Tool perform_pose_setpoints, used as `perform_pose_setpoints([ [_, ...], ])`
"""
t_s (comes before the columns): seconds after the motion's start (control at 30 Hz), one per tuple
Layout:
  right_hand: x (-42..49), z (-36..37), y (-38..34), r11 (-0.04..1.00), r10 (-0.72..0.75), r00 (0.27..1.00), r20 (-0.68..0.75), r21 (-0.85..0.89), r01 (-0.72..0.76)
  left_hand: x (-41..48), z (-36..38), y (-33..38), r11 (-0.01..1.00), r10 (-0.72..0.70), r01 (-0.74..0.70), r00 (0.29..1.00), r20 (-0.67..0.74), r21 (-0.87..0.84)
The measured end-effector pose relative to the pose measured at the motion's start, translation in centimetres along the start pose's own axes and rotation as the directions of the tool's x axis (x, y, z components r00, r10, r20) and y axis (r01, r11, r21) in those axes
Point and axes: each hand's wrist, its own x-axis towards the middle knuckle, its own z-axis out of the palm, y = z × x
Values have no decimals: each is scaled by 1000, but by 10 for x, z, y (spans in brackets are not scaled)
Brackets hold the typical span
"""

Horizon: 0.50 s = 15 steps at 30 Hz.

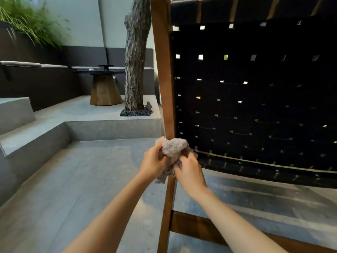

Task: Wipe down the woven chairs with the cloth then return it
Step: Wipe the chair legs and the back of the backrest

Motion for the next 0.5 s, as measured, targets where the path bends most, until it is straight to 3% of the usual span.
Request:
perform_pose_setpoints([
  [0.2, -17, 32, 38, 992, 123, 979, 161, -50, -117, -14, 30, -33, 998, -68, 66, 993, 95, 17],
  [0.37, -10, 55, 47, 973, 216, 972, 88, 58, -221, -7, 49, -45, 985, -154, 157, 987, 48, -71],
  [0.5, 4, 63, 53, 973, 211, 974, 86, 78, -218, -1, 58, -55, 977, -171, 174, 985, 35, -119],
])
